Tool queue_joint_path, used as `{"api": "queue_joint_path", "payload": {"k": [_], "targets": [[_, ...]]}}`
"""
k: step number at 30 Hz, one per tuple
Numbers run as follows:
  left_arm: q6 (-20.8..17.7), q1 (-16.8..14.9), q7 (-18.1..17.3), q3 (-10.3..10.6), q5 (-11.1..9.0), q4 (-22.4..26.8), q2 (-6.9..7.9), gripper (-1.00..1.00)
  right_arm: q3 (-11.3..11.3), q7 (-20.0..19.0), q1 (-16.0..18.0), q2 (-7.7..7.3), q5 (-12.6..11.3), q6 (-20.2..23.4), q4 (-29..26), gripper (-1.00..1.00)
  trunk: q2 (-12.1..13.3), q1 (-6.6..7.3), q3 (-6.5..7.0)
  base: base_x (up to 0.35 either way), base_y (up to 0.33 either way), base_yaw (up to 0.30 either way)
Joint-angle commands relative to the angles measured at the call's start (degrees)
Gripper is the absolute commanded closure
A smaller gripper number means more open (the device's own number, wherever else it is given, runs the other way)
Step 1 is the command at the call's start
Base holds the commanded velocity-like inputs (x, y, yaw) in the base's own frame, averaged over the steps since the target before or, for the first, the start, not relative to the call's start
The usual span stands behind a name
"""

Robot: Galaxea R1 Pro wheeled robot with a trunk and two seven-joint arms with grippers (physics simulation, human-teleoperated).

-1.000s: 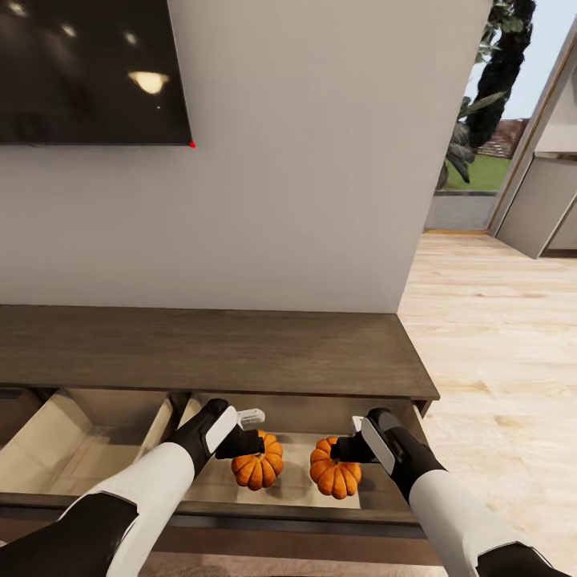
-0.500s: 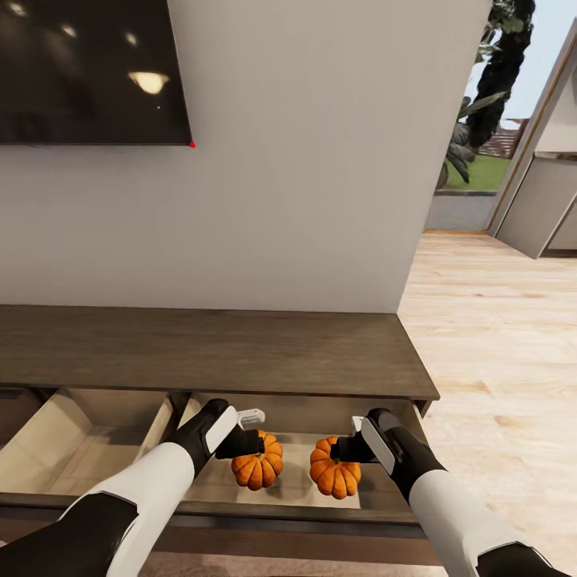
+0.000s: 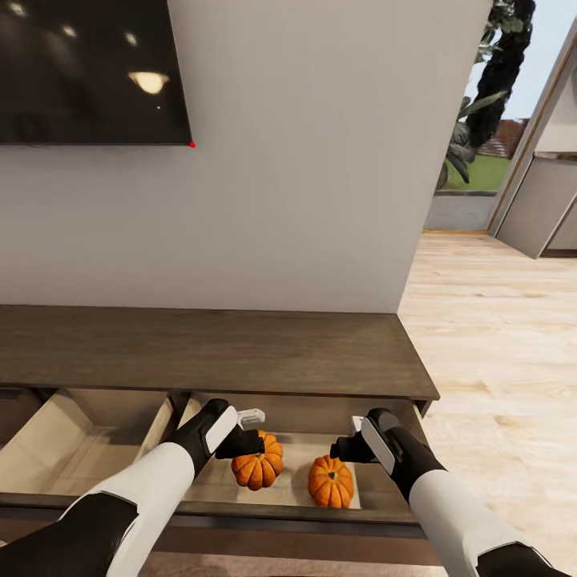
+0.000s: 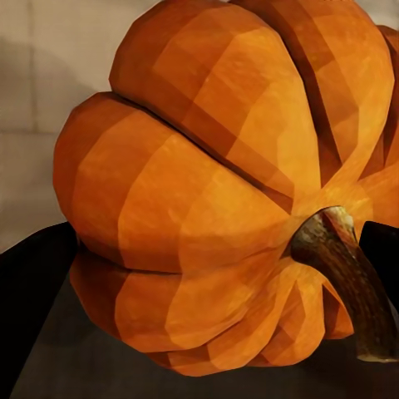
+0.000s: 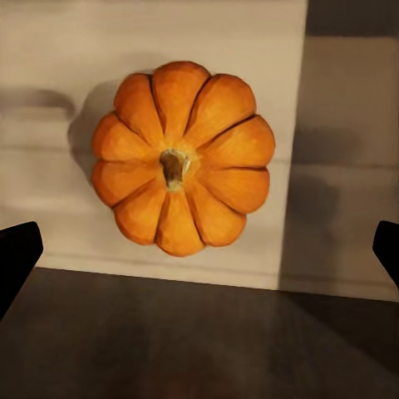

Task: Place each of the two pumpkins and all three candles from the living room inside a cabinet in the living room (use any cabinet), then make sure every cabinet is closed, and position the cauldron so it is next to a table in the living room.

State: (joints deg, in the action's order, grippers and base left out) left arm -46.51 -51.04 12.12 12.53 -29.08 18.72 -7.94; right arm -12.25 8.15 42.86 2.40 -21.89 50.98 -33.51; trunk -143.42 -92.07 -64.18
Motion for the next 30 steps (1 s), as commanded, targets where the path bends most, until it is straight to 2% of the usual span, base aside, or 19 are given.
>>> {"api": "queue_joint_path", "payload": {"k": [1,9,19,30], "targets": [[-0.16,-0.02,0.43,0.39,-0.63,0.09,0.03,1.0,-0.23,0.55,0.03,-0.03,-0.61,0.16,-0.06,-1.0,-0.02,0.01,-0.05,0.0,0.0,0.0],[-0.16,-0.02,0.44,0.39,-0.64,0.09,0.03,1.0,-0.23,0.55,0.02,-0.03,-0.61,0.12,-0.06,-1.0,-0.02,0.01,-0.05,0.0,0.0,0.0],[-0.16,-0.02,0.44,0.39,-0.63,0.09,0.03,1.0,-0.25,0.55,0.03,-0.03,-0.61,0.17,-0.06,-1.0,-0.15,-0.25,-2.27,0.0,0.0,0.0],[-0.08,-0.02,0.44,0.39,-0.63,0.09,0.03,1.0,-0.24,0.55,0.02,-0.03,-0.61,0.12,-0.06,-1.0,-0.15,-0.25,-2.27,0.0,0.0,0.0]]}}
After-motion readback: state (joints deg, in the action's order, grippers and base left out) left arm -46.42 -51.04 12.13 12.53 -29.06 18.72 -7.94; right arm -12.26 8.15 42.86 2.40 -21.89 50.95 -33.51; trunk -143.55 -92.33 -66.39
